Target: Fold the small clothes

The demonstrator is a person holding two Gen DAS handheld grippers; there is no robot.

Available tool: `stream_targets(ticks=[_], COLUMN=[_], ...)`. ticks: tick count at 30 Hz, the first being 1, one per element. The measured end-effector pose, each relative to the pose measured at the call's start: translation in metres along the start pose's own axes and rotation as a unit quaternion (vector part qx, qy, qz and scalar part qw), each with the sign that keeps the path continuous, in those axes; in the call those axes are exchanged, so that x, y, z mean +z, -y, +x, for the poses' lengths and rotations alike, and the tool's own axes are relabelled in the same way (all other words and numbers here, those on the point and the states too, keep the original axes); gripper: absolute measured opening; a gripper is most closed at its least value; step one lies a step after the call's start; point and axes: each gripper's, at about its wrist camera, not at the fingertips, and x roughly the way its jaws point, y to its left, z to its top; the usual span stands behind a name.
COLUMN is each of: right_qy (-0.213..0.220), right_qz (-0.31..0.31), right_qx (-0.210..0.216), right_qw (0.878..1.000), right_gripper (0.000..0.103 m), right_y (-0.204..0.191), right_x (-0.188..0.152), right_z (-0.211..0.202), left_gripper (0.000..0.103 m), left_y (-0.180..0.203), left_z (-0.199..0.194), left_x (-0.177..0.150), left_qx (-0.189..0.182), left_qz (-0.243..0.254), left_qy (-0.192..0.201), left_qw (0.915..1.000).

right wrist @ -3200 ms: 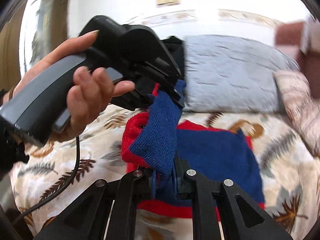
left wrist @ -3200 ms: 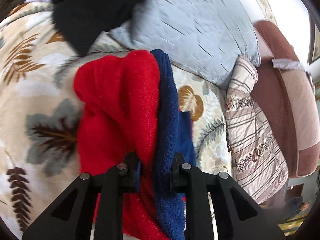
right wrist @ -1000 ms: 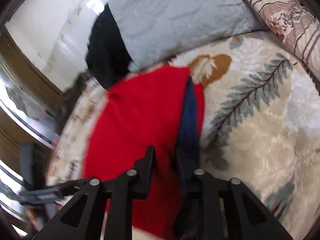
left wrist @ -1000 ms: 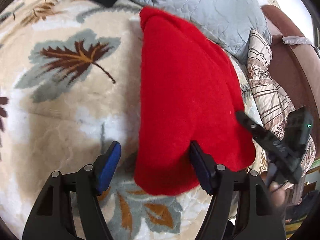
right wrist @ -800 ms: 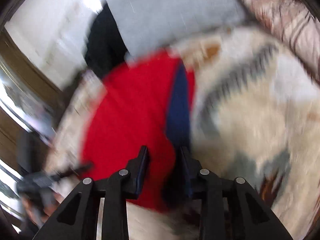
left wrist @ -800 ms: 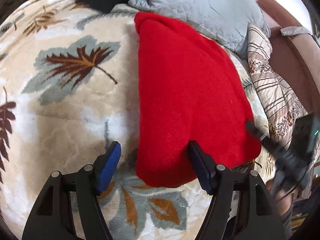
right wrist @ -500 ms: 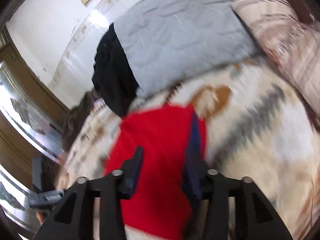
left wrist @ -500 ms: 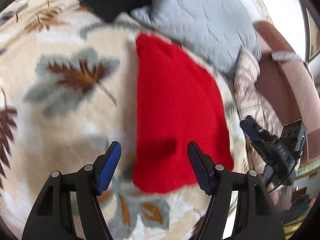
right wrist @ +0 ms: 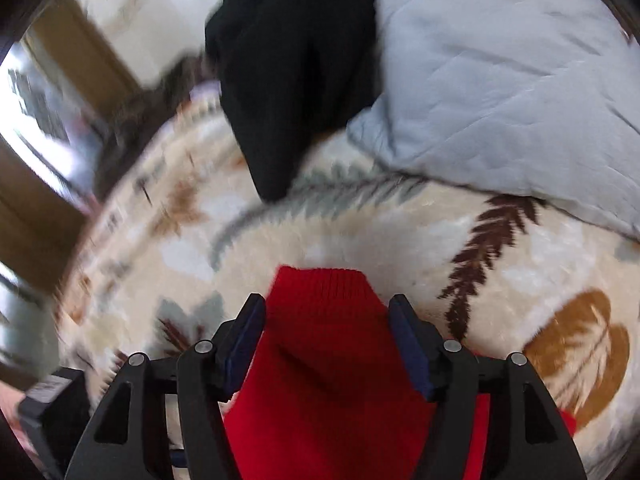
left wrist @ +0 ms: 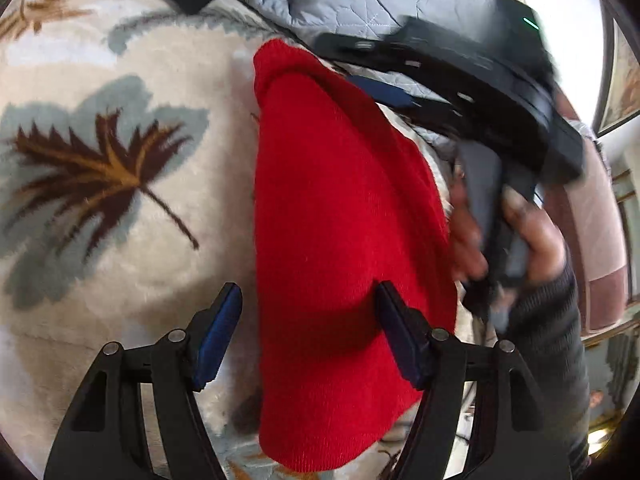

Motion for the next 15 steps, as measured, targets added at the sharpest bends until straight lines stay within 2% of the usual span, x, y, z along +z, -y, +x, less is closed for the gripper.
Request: stream_targets(ticks=[1, 2, 3, 6, 9, 10, 11, 13, 15], right_qy=[-0.009, -0.004, 0.005, 0.022, 0.006, -0.001, 0.004, 0.058, 0.081], right_qz=[-0.015, -0.036, -0.057, -0.067, -0.012, 0.014, 0.039, 0.055, 0.078], right_qx=[-0.001, 0.007, 0.005, -0.01, -0.083, -0.081, -0.061, -0.014, -0.013], right_qw=[1.0, 0.999, 0.998, 0.997, 0.996, 0.997, 0.997, 0.997, 0.994], right_gripper=[0.053, 0.035, 0.01, 0.009, 0.009, 0.01, 0.01, 0.016, 0.024], right_y=[-0.005, -0.012, -0.019, -0.02, 0.009, 0.018, 0.027, 0.034, 0.046], right_x=[-0.001, -0.001, 0.0, -0.001, 0.002, 0.002, 0.001, -0.006, -0.012], right_z=[0.004, 0.004, 0.0, -0.005, 0.016, 0.019, 0.017, -0.01, -0.034], left_gripper=[0.07, 0.07, 0.07, 0.071, 0.073, 0.073, 0.073, 0.072, 0.071], left_y=[-0.003, -0.004, -0.005, -0.006, -0.008, -0.008, -0.008, -0.005, -0.002], left_z=[0.001, 0.0, 0.0, -0.001, 0.001, 0.001, 0.0, -0.009, -0.022], left_x=[-0.002, -0.003, -0.003, -0.006, -0.011, -0.013, -0.012, -0.013, -0.008], left_qx=[-0.007, -0.011, -0.014, -0.019, -0.02, -0.021, -0.02, -0.017, -0.001], left_qz=[-0.003, -0.003, -0.002, 0.0, 0.0, -0.002, -0.003, 0.004, 0.021], left_qy=[-0.003, -0.004, -0.004, -0.002, 0.006, 0.008, 0.007, 0.007, 0.024], left_qw=[1.0, 0.9999, 0.9999, 0.9998, 0.9998, 0.9998, 0.9998, 0.9998, 0.9995])
